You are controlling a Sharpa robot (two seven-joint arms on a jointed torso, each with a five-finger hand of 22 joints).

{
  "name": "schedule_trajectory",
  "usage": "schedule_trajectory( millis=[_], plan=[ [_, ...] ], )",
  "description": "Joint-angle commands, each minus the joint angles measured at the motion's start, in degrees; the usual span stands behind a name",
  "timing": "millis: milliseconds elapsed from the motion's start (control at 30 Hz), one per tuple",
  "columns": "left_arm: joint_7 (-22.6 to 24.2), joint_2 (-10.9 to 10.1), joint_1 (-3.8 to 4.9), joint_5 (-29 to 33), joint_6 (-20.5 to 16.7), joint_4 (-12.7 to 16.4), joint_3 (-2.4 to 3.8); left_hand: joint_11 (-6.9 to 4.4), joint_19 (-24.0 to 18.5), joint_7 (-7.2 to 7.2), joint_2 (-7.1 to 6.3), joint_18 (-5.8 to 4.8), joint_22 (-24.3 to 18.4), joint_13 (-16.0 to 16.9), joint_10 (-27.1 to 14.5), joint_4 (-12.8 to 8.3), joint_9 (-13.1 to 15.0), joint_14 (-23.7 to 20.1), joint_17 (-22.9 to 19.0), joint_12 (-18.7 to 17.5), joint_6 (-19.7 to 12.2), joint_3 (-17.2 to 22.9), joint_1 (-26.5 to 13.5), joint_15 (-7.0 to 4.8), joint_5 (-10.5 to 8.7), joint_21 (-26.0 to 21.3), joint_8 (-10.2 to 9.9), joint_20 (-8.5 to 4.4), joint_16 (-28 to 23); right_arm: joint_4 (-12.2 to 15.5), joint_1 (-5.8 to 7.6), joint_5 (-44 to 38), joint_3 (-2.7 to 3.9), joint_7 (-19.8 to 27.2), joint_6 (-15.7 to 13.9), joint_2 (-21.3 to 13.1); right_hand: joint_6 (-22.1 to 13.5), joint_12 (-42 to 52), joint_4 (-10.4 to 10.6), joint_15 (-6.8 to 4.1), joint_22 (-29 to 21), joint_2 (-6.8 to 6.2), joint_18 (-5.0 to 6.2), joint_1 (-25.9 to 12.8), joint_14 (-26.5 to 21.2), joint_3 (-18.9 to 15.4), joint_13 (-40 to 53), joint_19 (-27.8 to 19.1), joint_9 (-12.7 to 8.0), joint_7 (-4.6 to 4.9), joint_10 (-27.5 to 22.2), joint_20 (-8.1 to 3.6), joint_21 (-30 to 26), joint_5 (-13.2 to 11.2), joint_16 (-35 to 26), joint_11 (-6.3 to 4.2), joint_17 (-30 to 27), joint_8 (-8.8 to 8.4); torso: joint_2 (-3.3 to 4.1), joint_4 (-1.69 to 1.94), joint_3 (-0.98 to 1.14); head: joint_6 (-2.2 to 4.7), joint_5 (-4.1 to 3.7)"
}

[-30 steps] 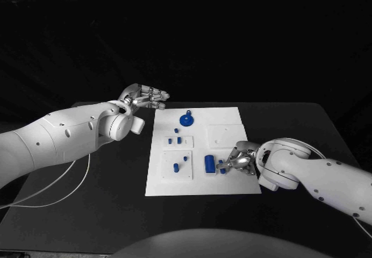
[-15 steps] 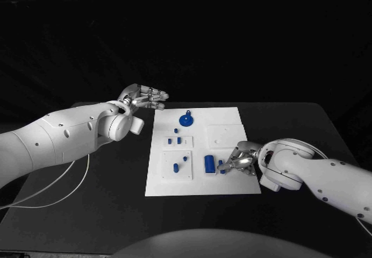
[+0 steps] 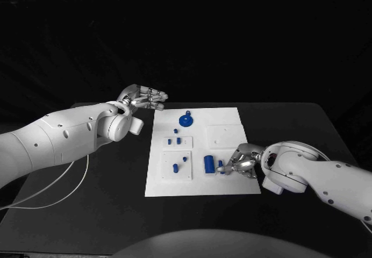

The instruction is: Assemble the parts on the task board

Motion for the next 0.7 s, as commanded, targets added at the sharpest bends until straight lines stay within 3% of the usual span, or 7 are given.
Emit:
schedule_trajectory(
  millis=[33,167,333,467,700],
  plan=[
    [0.2,0.0,-0.02,0.3,0.8,0.2,0.05,-0.01,0.4,0.15,0.28,-0.44,-0.1,0.0,-0.4,0.1,0.0,-0.5,0.1,0.0,-0.4,-0.2,-0.4,0.00,-0.35,0.4,-0.1,-0.07,-0.1,0.1,-0.16,0.5,0.04,1.7,1.7,-0.4,0.1,-0.3,-0.7,-0.35,0.0,0.41,-0.21,1.4,0.3,0.6,0.1,3.5,0.0,0.39,0.0,-0.24,0.0,-0.3,-0.3,0.19,0.1,-0.03,0.02,0.02,-0.01,-0.04,-0.07],
    [0.1,0.0,-0.02,0.3,0.8,0.1,0.05,-0.01,0.4,0.15,0.28,-0.44,-0.1,0.0,-0.4,0.1,0.0,-0.5,0.1,0.0,-0.4,-0.2,-0.4,0.00,-0.35,0.4,-0.1,-0.07,-0.1,0.2,-0.28,0.2,0.06,1.5,1.8,-0.7,0.1,-0.3,-2.8,-0.37,0.0,1.06,-0.20,3.1,0.3,3.2,0.1,3.5,0.0,0.31,0.0,-0.24,-0.1,-0.3,-0.4,0.13,0.1,-0.07,0.01,0.01,-0.03,-0.08,-0.07],
    [0.1,0.0,-0.02,0.3,0.8,0.1,0.04,-0.01,0.4,0.15,0.28,-0.44,-0.1,0.0,-0.4,0.1,0.0,-0.5,0.1,0.0,-0.4,-0.2,-0.4,0.00,-0.35,0.4,-0.1,-0.07,-0.1,0.2,-0.46,-0.3,0.09,1.3,1.4,-1.0,0.1,-0.3,-6.4,-0.42,0.0,1.60,-0.26,2.0,0.4,5.8,0.2,3.5,-0.3,0.15,0.1,-0.31,-0.3,-0.3,-0.5,0.05,0.2,-0.02,0.01,0.01,-0.05,-0.06,-0.08],
    [0.1,0.0,-0.02,0.3,0.8,0.1,0.04,-0.01,0.4,0.15,0.28,-0.44,-0.1,0.0,-0.4,0.1,0.0,-0.5,0.1,0.0,-0.4,-0.2,-0.4,0.00,-0.35,0.4,-0.1,-0.07,-0.1,0.0,-0.53,-0.5,0.13,1.1,0.9,-1.0,0.1,-0.3,-6.9,-0.46,0.1,1.72,-0.29,1.8,0.3,8.2,0.2,3.5,-0.5,0.06,0.1,-0.35,-0.2,-0.3,-0.5,-0.04,0.3,-0.05,0.01,0.06,-0.01,-0.06,-0.11],
    [0.1,0.0,-0.02,0.3,0.9,0.1,0.04,-0.01,0.4,0.15,0.28,-0.44,-0.1,0.0,-0.4,0.1,0.0,-0.5,0.1,0.0,-0.4,-0.2,-0.4,0.00,-0.35,0.4,-0.1,-0.07,-0.1,-0.1,-0.56,-0.6,0.19,0.8,0.1,-0.8,0.2,-0.3,-7.5,-0.51,0.2,1.95,-0.29,0.6,0.3,9.6,0.3,3.6,-0.4,-0.03,0.2,-0.39,-0.2,-0.3,-0.6,-0.06,0.4,-0.04,0.02,0.05,-0.05,-0.15,-0.15]
  ],
)
